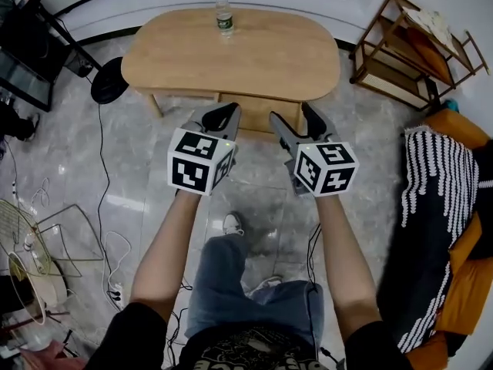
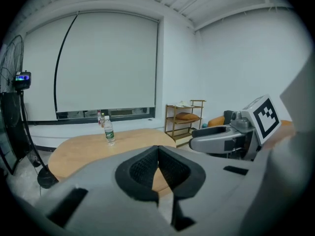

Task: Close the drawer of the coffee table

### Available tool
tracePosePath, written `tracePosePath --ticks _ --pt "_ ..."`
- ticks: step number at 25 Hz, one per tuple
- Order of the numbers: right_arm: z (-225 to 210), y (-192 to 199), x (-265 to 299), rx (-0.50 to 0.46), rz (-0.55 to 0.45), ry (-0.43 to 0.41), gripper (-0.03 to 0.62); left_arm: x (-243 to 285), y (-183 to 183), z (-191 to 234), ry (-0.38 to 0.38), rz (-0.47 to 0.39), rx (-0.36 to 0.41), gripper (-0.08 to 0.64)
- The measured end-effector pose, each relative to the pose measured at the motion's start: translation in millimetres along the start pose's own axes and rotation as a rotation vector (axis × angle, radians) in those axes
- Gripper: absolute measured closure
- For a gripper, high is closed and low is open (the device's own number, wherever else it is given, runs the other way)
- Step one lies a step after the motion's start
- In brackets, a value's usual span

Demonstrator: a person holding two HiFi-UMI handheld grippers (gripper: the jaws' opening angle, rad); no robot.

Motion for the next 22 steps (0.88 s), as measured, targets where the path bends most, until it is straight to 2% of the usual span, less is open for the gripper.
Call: tracePosePath --ticks 11,22 --pt "-34.0 153.3 32.0 0.068 -0.04 -0.053 0.272 49.5 150.7 -2.8 -0.021 -0.002 0.018 0.558" --pt "-40.1 264.0 46.8 0.136 -0.152 -0.138 0.265 68.6 266.5 -6.1 -0.036 -0.05 0.042 0.557"
Point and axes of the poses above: the fingertips, and each gripper's own axes: x forward along the fingers, z to its left, y out of its underside, the point moved 6 cm from there along -x, backward along the fingers, and after that the axes turned 9 degrees about -z, right-handed, at the moved point
